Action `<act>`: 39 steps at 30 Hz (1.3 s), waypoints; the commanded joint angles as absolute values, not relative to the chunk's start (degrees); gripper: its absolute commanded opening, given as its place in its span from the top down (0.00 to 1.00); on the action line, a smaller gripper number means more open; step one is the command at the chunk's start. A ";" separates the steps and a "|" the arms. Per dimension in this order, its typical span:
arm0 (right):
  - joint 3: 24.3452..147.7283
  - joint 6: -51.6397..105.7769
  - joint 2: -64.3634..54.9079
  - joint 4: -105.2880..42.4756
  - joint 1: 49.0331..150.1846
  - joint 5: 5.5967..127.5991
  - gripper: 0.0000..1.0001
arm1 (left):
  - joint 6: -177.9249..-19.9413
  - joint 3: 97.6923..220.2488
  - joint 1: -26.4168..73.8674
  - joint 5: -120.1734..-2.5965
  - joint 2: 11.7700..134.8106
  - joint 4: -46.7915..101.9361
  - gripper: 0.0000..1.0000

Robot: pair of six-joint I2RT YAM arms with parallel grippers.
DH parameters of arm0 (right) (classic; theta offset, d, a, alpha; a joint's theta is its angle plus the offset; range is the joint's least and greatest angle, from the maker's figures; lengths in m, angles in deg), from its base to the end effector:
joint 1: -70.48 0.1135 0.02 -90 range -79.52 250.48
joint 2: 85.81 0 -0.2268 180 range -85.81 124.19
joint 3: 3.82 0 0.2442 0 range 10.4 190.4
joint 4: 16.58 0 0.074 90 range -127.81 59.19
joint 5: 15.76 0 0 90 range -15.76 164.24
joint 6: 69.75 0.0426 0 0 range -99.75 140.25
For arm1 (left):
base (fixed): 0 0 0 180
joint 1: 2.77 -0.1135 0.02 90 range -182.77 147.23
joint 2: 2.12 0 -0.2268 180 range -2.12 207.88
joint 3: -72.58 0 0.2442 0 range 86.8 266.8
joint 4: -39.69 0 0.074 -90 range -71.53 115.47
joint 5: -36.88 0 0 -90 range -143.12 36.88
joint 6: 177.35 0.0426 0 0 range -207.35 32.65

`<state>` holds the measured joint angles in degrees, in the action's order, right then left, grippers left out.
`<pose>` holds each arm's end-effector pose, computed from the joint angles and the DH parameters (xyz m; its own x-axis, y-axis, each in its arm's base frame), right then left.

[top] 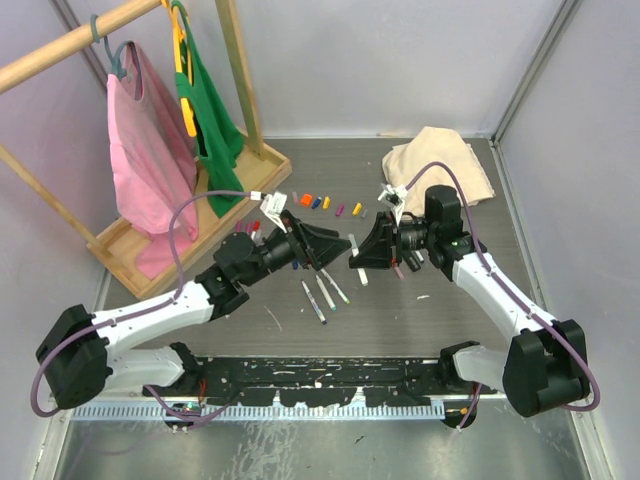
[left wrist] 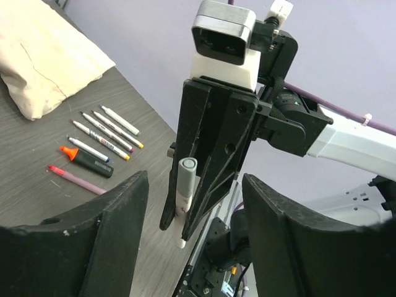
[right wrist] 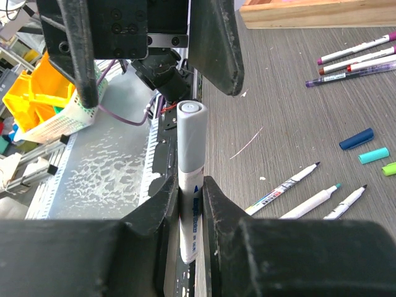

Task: Open the pen caps
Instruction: Pick up the pen from the center of the board, then open the pen cap from the pen.

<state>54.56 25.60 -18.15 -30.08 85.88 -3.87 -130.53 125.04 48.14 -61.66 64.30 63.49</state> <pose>0.2310 0.1069 0.2518 -0.4579 -0.1062 -0.8827 -0.8857 -0.0312 0.4632 0.1721 -0.2218 0.2823 -0.5098 -0.4457 -0.7358 0.7007 0.2811 -0.6557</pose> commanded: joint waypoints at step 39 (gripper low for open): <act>58.87 18.70 -15.22 -36.73 86.79 -2.52 0.99 | -133.01 138.42 35.32 -58.67 74.26 76.16 1.00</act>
<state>57.03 21.99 -15.72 -34.32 86.16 -0.68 -131.93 132.97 40.97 -64.37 74.85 66.02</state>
